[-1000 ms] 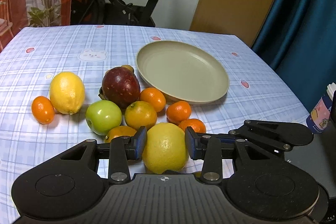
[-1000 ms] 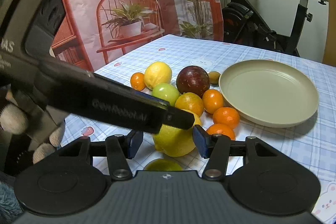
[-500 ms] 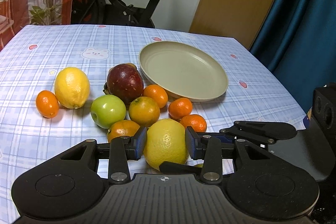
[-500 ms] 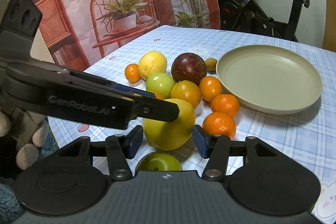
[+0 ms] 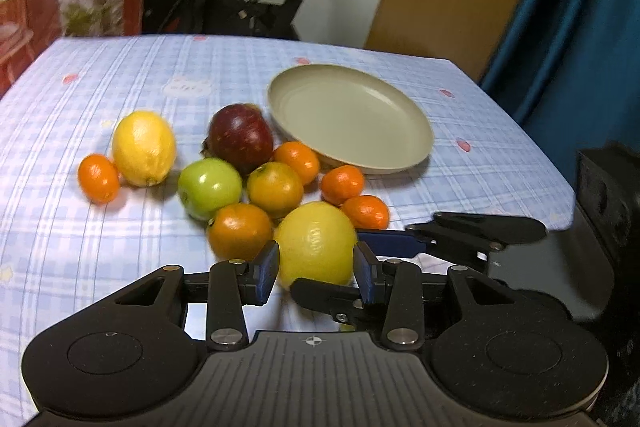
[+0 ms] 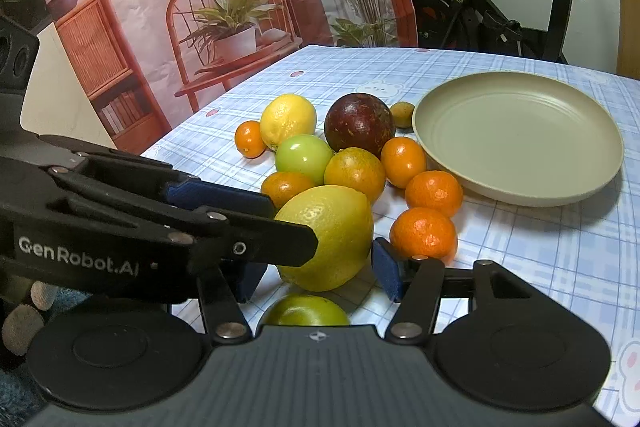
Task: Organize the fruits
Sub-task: 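Lift the lemon with the left tool and carry it over the beige plate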
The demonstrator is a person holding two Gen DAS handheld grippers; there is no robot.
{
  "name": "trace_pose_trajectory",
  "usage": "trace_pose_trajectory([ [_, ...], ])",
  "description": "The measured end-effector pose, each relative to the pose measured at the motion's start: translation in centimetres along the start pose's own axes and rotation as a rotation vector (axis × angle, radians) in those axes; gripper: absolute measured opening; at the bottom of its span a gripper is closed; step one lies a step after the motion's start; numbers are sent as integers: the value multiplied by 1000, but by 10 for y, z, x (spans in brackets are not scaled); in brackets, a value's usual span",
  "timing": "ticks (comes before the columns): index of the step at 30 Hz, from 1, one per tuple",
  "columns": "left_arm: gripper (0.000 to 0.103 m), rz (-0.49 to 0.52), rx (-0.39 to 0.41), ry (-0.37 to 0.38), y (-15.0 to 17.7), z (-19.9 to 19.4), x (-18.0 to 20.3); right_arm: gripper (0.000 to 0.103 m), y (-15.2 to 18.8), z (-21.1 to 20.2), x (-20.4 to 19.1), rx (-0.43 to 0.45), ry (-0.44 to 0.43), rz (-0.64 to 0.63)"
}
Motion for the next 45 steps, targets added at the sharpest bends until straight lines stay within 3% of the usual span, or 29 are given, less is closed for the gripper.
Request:
trace_pose_trajectory([
  [11,55,-123,-16,49,2,12,-15,60,-1,0,-2,4,3,-10],
  [17,55,-110,-28,50,5,16,-10,59,0,0,-5,6,14,-29],
  [20,55,-80,9,57,0,7,-5,59,-1,-4,-7,16,19,-31],
  [29,55,45,97,60,-33,-3,19,59,-21,-31,-3,141,63,-30],
  [36,55,83,96,84,-68,26,23,59,-47,-29,20,167,100,-7],
  [45,55,88,44,32,-97,74,15,59,-66,2,63,150,110,22],
])
Point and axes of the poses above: each gripper's, at about its wrist camera, not at the fingertips, and z roughly the way its jaws point, x to its right, y to its underside, the point moved 2 cm from there along z, roughly the way its jaws point, and after that the axes turned 1 degree about x, right-handed, at the moved point
